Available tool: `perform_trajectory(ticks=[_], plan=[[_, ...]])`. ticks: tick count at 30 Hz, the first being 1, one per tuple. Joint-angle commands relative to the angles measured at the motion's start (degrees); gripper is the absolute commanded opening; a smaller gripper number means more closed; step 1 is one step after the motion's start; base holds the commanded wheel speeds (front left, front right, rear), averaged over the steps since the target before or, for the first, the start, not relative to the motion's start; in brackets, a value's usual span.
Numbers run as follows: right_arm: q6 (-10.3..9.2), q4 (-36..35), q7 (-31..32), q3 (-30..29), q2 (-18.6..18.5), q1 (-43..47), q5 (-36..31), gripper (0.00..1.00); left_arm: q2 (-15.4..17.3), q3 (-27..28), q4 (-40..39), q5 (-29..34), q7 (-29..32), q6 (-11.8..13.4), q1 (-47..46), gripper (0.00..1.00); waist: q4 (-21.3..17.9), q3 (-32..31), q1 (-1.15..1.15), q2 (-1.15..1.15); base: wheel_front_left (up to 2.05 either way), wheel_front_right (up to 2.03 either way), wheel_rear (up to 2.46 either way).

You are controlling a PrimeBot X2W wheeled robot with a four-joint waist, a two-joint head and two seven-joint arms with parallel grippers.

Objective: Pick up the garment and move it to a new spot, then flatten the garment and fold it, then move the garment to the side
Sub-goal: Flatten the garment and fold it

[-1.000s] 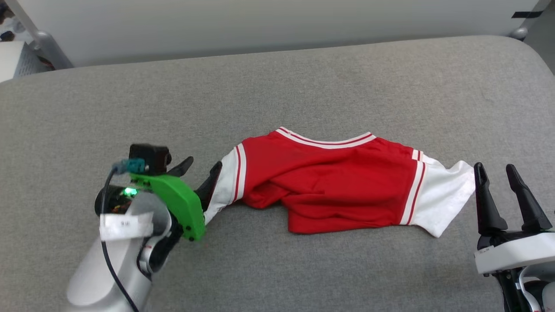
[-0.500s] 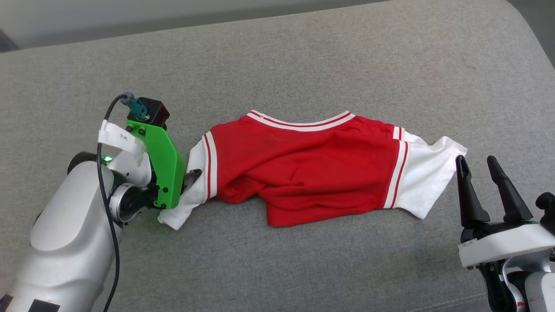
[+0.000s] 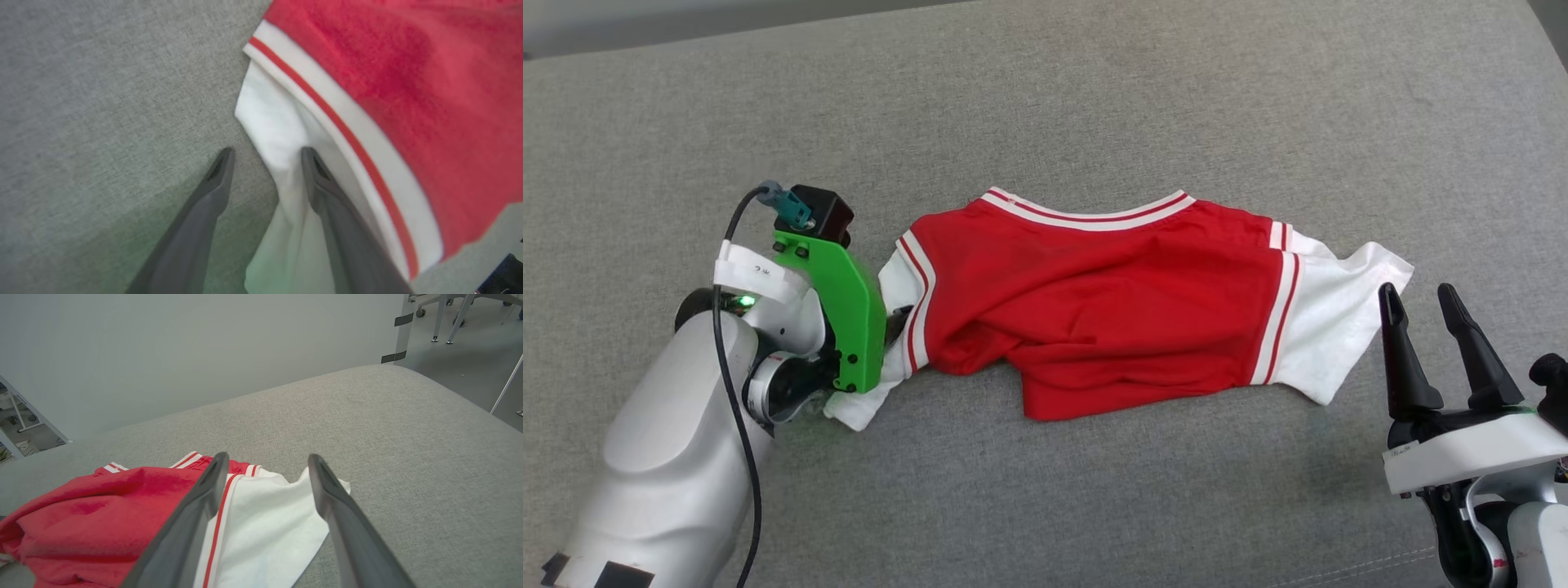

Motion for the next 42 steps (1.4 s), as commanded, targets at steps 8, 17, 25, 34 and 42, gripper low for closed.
perform_trajectory(ticks=[8,17,25,34,42], plan=[[-0.03,1.19,0.82,-0.12,-0.43,-0.48,-0.27,1.00,-2.44,1.70,3.06,-3.54,-11.41,-0.41,2.40,0.00,1.34,-3.32,0.00,0.00,0.00,0.00,0.00],[-0.03,1.27,1.75,-0.67,-1.07,1.48,-0.16,1.00,-0.16,6.30,1.78,-4.71,-20.64,-0.07,4.06,0.00,3.74,-7.83,0.00,0.00,0.00,0.00,0.00],[-0.03,-0.04,2.94,-1.10,-1.67,2.08,-0.04,1.00,3.64,9.19,-5.16,-1.72,-26.31,3.70,6.18,0.00,6.25,-8.39,0.00,0.00,0.00,0.00,0.00],[-0.03,-0.48,3.60,1.06,-1.46,-0.43,-0.07,1.00,5.93,7.92,-5.62,3.95,-25.78,9.16,4.83,0.00,5.82,-3.46,0.00,0.00,0.00,0.00,0.00],[-0.03,0.25,3.27,2.23,-1.64,-2.31,0.10,1.00,5.61,4.98,6.14,7.82,-25.38,9.52,-0.37,0.00,4.02,-0.43,0.00,0.00,0.00,0.00,0.00]])
